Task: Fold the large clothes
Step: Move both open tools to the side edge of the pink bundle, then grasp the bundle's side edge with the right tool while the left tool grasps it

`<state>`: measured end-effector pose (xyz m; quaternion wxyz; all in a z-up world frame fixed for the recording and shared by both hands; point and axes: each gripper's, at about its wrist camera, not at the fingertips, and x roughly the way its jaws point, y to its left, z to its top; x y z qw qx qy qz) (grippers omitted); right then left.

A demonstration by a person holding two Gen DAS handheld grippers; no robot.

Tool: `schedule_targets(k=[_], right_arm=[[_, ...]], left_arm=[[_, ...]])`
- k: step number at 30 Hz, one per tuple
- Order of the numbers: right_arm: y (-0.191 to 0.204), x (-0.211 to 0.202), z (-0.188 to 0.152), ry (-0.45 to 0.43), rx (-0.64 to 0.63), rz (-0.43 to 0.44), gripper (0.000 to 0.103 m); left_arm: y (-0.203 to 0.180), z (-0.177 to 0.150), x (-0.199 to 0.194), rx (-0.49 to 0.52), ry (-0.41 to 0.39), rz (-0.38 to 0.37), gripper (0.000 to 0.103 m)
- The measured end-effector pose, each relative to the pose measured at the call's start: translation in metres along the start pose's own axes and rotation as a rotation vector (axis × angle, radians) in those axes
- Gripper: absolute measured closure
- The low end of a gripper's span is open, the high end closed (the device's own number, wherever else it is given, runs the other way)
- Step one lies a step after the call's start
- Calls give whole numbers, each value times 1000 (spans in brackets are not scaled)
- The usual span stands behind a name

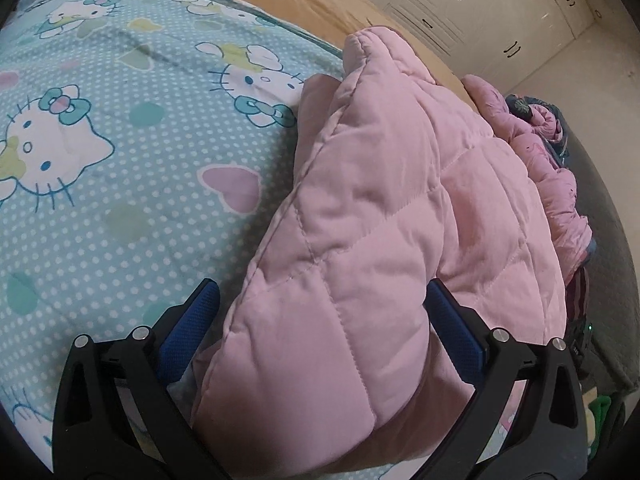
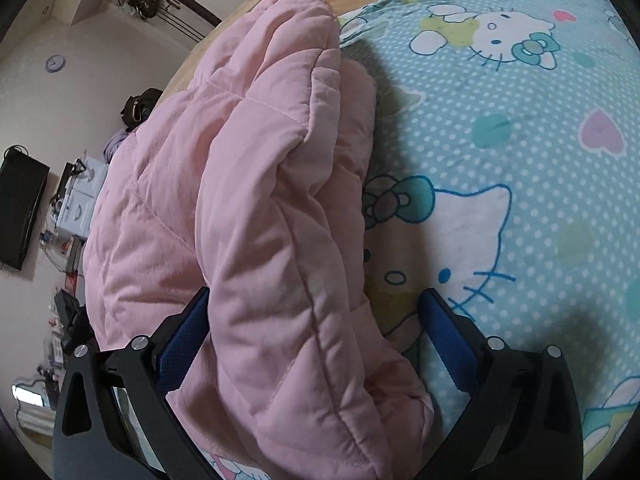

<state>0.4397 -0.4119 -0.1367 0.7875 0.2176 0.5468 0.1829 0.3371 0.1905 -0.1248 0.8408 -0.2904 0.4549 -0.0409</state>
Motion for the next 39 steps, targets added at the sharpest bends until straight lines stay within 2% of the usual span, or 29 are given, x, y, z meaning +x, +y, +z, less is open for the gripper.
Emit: schedule_targets(k=[7, 8, 9, 10, 12, 15, 20, 24, 28, 31, 33, 36, 39], right_arm=[[15, 5, -10, -41, -20, 0, 5], [17, 6, -11, -48, -19, 13, 6], [19, 7, -11, -52, -17, 23, 10], [20, 8, -12, -55, -13, 47, 22], [24, 8, -13, -66, -14, 65, 25], [28, 7, -15, -78, -15, 60, 28], [41, -2, -19, -98, -42, 42, 39], [59, -4, -16, -111, -66, 19, 47], [63, -1, -15, -104, -64, 4, 47], [46, 3, -15, -73, -2, 35, 36], [39, 9, -14, -56, 33, 67, 30], [35, 12, -13, -59, 40, 81, 25], [39, 16, -12, -70, 42, 69, 21]], left_arm=[[-10, 4, 6, 53, -27, 12, 9], [-11, 4, 6, 55, -33, 7, 13], [-13, 4, 6, 56, -36, -5, 22], [-18, 5, 5, 66, -42, -16, 27], [-29, 5, 2, 108, -54, 10, 37], [-34, 5, -2, 118, -72, 10, 46], [-43, 5, -9, 155, -115, 23, 56], [-46, 6, -9, 169, -127, 26, 58], [-41, 6, -7, 158, -119, 34, 56], [-37, 5, -1, 155, -86, 76, 42], [-29, 7, 4, 129, -55, 101, 24], [-19, 6, 10, 94, -44, 96, 12], [-18, 5, 17, 87, -49, 88, 10]])
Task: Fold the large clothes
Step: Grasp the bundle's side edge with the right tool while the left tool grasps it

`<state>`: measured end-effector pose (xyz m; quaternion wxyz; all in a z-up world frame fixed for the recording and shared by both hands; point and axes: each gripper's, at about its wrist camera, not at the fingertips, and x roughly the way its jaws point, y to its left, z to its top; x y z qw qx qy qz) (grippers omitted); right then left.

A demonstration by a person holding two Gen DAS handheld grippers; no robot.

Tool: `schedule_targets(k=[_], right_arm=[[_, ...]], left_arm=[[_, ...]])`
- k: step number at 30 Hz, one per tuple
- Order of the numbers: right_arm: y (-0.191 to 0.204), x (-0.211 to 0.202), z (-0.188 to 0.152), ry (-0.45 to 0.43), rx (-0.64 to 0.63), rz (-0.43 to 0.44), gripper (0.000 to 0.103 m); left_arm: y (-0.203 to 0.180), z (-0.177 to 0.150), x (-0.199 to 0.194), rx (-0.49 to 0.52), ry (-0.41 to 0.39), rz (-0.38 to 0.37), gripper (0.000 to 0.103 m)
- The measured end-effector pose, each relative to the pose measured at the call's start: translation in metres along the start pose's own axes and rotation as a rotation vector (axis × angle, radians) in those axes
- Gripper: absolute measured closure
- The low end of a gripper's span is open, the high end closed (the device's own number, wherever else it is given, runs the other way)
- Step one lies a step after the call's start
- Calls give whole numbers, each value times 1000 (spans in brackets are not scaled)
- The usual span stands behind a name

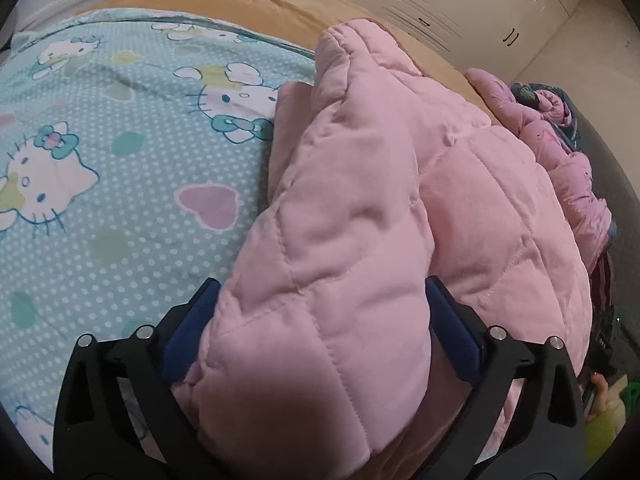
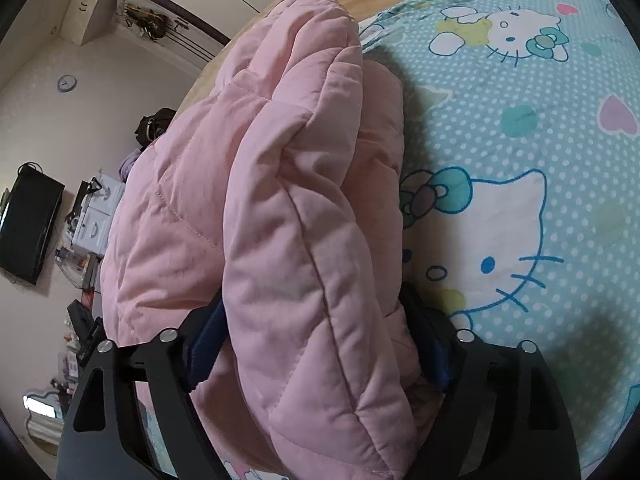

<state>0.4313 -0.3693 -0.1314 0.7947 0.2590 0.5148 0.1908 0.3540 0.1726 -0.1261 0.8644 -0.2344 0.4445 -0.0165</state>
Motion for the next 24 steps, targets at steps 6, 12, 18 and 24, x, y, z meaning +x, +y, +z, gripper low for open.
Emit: schedule_targets(k=[6, 12, 18, 24], right_arm=[[18, -4, -6, -59, -68, -4, 38], [39, -22, -10, -105, -104, -9, 56], [56, -33, -10, -136, -122, -12, 59], [61, -47, -11, -145, -139, 4, 61]], left_arm=[[-16, 1, -12, 42, -17, -35, 51], [-22, 2, -31, 39, -63, -66, 63], [-29, 7, -46, 44, -96, -93, 64], [-31, 9, -54, 45, -106, -117, 67]])
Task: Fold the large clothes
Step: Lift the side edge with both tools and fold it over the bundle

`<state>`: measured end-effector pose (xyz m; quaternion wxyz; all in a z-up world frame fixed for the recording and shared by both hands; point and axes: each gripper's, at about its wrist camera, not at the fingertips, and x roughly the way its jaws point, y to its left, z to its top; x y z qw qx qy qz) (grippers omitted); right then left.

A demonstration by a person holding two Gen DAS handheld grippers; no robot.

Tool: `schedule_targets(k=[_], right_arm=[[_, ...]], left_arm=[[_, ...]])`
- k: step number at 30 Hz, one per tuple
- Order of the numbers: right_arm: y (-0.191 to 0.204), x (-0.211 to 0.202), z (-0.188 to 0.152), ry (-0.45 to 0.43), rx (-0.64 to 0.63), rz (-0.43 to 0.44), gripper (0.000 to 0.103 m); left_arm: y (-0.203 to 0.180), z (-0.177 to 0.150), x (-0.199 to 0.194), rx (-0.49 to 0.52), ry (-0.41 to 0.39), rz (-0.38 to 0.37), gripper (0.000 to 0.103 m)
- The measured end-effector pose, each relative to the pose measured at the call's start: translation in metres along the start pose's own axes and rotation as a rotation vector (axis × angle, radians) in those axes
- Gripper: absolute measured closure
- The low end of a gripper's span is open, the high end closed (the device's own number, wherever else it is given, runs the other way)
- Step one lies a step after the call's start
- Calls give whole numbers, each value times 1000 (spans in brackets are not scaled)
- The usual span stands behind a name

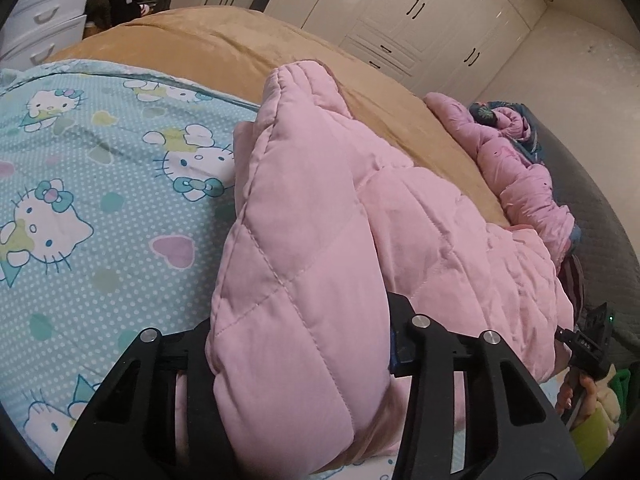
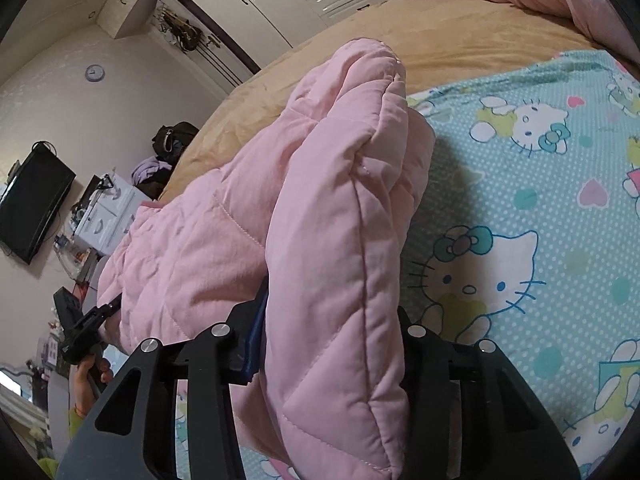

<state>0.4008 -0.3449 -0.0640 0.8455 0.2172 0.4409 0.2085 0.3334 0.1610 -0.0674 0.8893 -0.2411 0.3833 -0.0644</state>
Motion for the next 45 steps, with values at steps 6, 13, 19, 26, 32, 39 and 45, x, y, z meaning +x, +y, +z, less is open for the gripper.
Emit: schedule_targets(k=[6, 13, 19, 26, 32, 39, 45], right_arm=[[4, -16, -4, -1, -16, 16, 61], [20, -37, -21, 3, -38, 31, 62], [25, -53, -41, 10, -38, 38, 62], [22, -69, -61, 17, -33, 52, 62], [26, -80, -73, 28, -38, 54, 62], [30, -90, -87, 34, -44, 53, 62], [22, -90, -96, 37, -23, 48, 62]], left_arm=[[0, -6, -20, 4, -14, -15, 67], [-3, -21, -48, 6, -33, -12, 67], [-4, -31, -63, 2, -28, -8, 67], [-8, -49, -81, 33, -15, 16, 67], [-8, -60, -93, 44, 0, 33, 67], [-7, -73, -105, 62, 19, 59, 67], [-2, -82, -107, 75, 38, 78, 67]])
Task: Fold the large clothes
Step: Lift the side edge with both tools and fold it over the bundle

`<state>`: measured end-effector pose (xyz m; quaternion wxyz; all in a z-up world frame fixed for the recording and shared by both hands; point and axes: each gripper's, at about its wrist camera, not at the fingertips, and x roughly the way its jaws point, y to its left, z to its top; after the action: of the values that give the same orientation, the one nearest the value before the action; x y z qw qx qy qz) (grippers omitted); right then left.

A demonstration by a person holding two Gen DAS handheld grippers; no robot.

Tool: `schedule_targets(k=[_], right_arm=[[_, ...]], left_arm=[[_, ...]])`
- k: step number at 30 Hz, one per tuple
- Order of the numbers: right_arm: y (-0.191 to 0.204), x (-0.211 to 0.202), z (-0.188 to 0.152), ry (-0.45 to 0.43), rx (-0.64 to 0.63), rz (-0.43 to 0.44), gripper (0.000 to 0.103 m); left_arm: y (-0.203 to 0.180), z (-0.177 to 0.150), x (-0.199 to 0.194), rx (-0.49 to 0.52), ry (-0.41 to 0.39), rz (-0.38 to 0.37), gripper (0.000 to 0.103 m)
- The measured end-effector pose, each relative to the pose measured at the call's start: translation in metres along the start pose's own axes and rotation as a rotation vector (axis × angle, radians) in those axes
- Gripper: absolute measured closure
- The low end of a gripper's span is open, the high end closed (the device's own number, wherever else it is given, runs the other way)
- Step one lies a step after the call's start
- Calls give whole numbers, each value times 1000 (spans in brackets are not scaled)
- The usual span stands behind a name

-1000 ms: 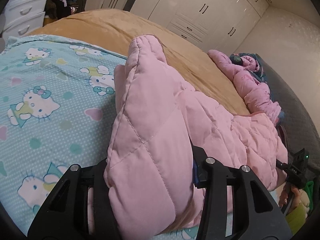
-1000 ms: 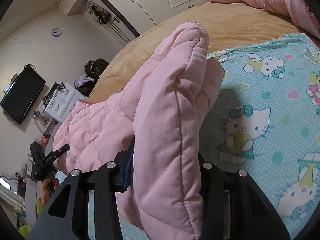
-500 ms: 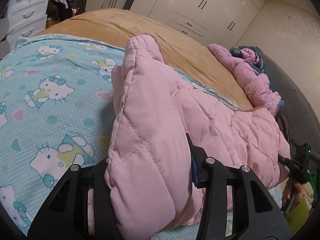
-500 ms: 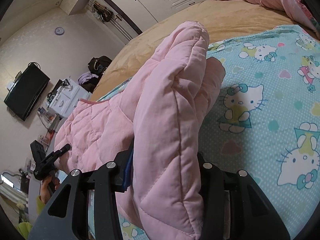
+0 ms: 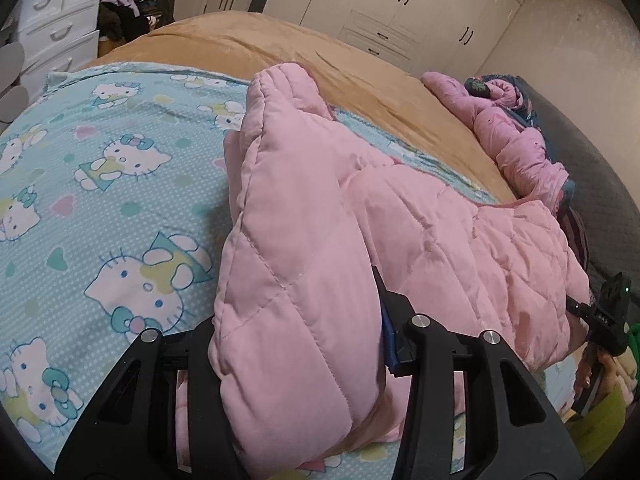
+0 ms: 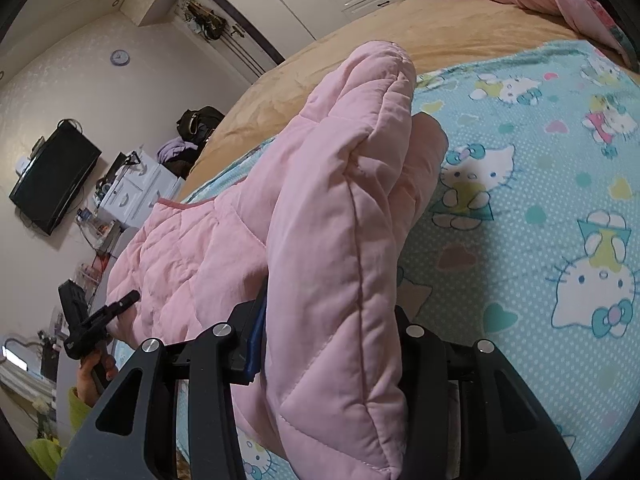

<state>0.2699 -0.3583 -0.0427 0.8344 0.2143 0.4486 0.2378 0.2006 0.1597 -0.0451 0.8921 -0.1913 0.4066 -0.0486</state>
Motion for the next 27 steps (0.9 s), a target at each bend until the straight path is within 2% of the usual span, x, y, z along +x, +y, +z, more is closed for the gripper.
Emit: schedule_targets(k=[4, 11, 17, 20, 23, 25, 27], right_arm=[[-5, 2, -3, 6, 9, -16, 62], [-19, 14, -10, 43, 39, -91, 61], [-26, 18, -18, 58, 68, -100, 61], [-34, 23, -20, 67, 89, -108, 57], [-40, 27, -23, 69, 118, -127, 46], [-38, 27, -23, 61, 128, -167, 28], [-36, 27, -23, 62, 131, -206, 20]], left_arm=[[3, -4, 2, 1, 6, 8, 67], [13, -9, 12, -10, 25, 33, 67], [12, -13, 14, 2, 25, 42, 67], [13, -15, 17, 1, 27, 52, 67], [20, -18, 21, -15, 35, 56, 63], [20, -19, 21, -18, 35, 58, 61], [19, -19, 21, -9, 38, 74, 56]])
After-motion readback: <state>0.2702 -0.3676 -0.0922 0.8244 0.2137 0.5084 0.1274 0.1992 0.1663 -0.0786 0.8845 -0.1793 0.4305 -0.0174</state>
